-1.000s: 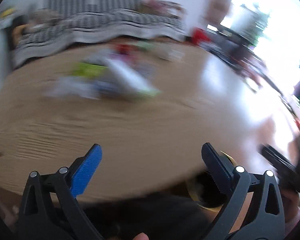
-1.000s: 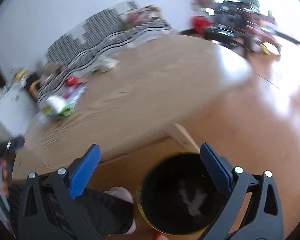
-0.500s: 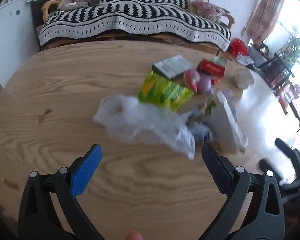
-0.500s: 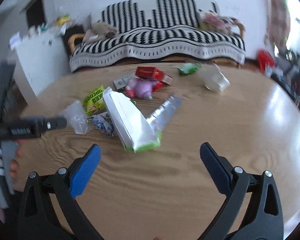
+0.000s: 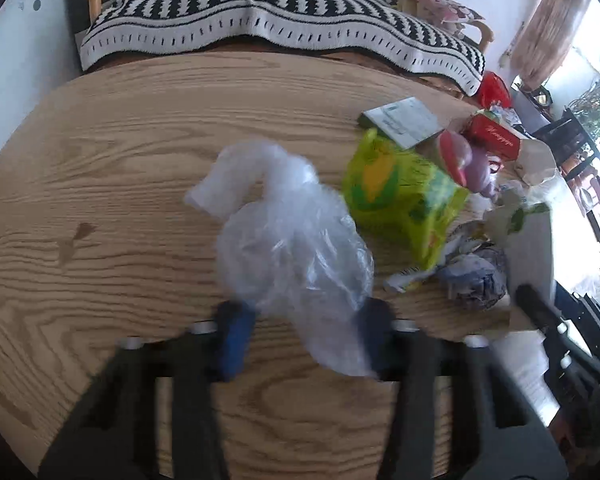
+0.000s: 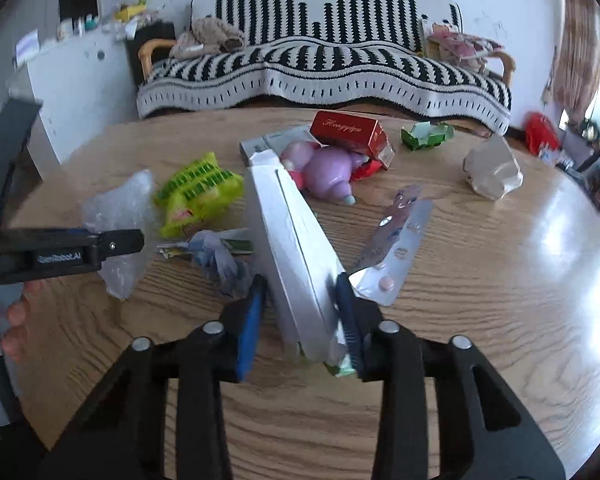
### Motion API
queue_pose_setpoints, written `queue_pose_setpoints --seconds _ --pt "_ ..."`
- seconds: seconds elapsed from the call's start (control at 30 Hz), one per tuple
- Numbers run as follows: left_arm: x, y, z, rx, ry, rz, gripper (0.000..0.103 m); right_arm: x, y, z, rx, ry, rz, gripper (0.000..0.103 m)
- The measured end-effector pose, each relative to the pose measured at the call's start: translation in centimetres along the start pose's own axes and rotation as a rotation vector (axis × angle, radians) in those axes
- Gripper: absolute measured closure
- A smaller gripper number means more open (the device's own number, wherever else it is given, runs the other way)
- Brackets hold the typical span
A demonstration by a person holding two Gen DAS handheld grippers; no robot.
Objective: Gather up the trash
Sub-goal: 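Grasp the clear plastic bag with the left tool while the right tool grasps the white tissue box, then carry the bag and tissue box to the bin and release both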
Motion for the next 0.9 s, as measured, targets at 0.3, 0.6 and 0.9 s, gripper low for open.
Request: queue_pose_setpoints --seconds 0.3,0.6,0.9 --pt "-3.6 -1.3 0.4 0.025 0.074 0.051 0.098 -2.4 1.6 -0.1 0.1 0.096 -0.039 0.072" --pt "-4.2 -2.1 0.1 0.002 0.104 0.052 0.1 -2.4 1.2 -0.4 0.101 0.105 -0.057 0.072" --pt "-4.3 -1.8 0.1 0.014 0.114 0.037 0.1 -2.3 1.5 -0.2 0.118 0.1 -0.054 0.072"
Point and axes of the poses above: each gripper's, at about its wrist camera, not at the fingertips, and x roughly the way its jaws point, y to its right, z to its underside, the point moved 3 cm from there along x, roughly the way its jaws point, and after that the axes turned 2 degrees about x, right-handed, at the moved point
